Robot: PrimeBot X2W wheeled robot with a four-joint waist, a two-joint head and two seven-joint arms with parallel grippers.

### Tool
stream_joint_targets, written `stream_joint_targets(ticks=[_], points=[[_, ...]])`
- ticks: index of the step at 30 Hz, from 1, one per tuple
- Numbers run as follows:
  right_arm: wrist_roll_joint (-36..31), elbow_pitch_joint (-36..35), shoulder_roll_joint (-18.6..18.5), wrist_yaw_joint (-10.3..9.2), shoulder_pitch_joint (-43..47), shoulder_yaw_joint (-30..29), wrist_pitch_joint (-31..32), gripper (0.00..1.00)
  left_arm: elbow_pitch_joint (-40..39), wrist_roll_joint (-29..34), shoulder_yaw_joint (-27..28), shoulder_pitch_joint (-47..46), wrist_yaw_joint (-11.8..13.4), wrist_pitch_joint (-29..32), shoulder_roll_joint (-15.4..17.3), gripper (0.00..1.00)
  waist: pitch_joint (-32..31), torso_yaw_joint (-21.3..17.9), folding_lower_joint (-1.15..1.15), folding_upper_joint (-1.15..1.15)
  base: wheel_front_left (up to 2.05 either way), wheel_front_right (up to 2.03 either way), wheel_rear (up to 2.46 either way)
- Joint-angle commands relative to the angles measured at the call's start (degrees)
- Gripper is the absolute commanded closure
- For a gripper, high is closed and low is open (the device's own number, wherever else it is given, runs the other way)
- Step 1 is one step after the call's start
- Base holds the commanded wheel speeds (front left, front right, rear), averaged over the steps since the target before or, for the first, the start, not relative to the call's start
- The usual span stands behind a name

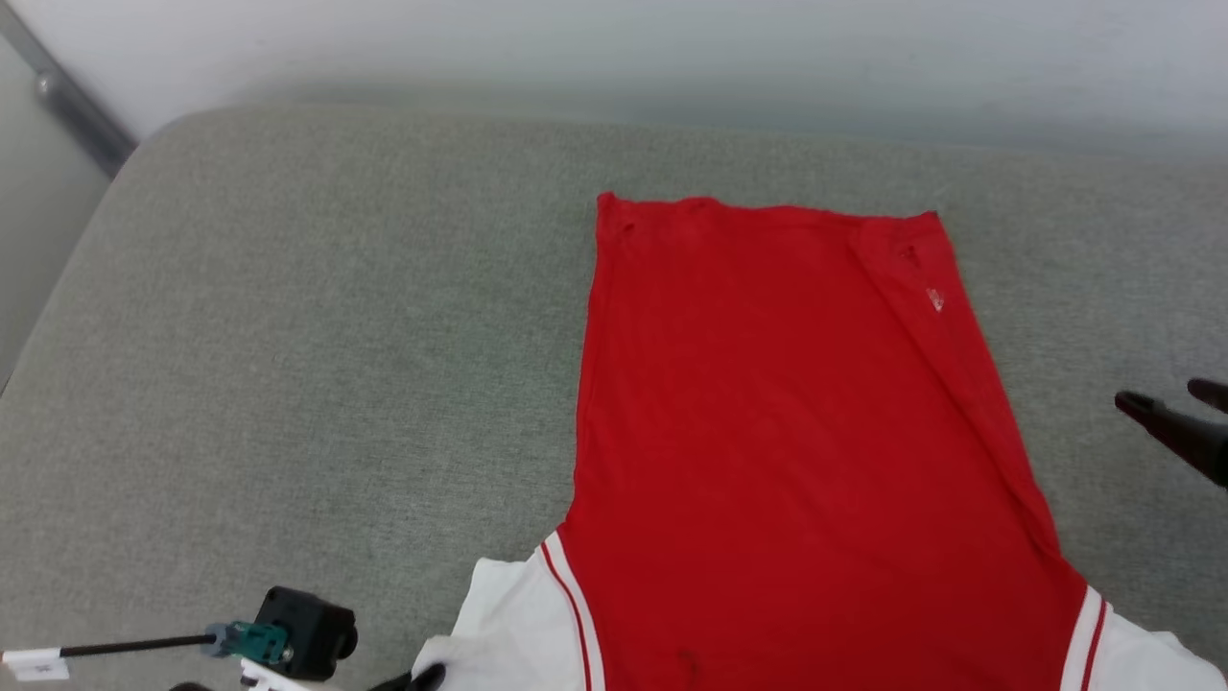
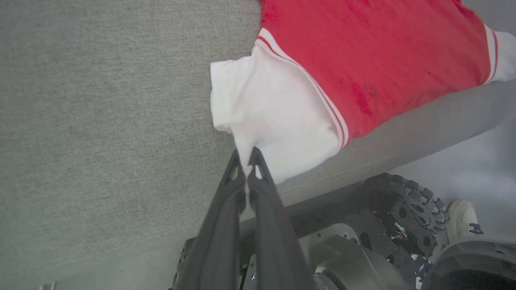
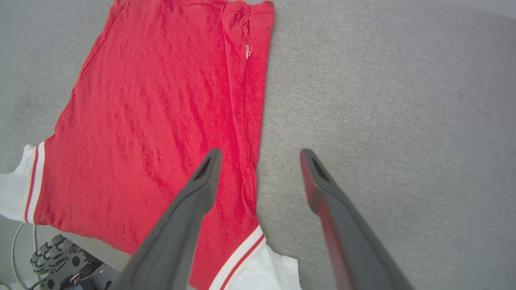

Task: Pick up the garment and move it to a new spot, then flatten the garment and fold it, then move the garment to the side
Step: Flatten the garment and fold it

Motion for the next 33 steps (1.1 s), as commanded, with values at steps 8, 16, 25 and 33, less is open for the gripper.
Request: stream_joint_targets(ticks=[8, 16, 25, 33], points=[[-6.35, 12.07, 0.67, -0.03, -21.95, 5.64, 8.41, 0.00, -3.66, 4.51, -2.61, -7.14, -2.06, 1.72, -2.26, 1.00, 11.39, 9.05, 0.00, 0.00, 0.00, 0.00, 0.00], [-14.19, 24.06, 1.85, -0.04, -36.36, 6.10, 11.91, 0.00, -4.74, 7.26, -5.09, -11.80, -3.46, 2.34, -5.74, 1.00, 16.68, 14.62, 0.00, 0.00, 0.00, 0.00, 0.00], [-19.38, 32.57, 1.01, -0.04, -40.98, 6.10, 11.73, 0.00, -3.75, 8.53, -7.12, -14.54, -4.91, 2.06, -8.82, 1.00, 19.56, 17.75, 0.00, 0.00, 0.00, 0.00, 0.00], [-19.45, 35.97, 1.31, -0.04, -37.26, 7.36, 11.48, 0.00, -2.86, 8.49, -6.67, -15.92, -5.03, 1.41, -9.54, 1.00, 21.34, 18.11, 0.00, 0.00, 0.00, 0.00, 0.00]])
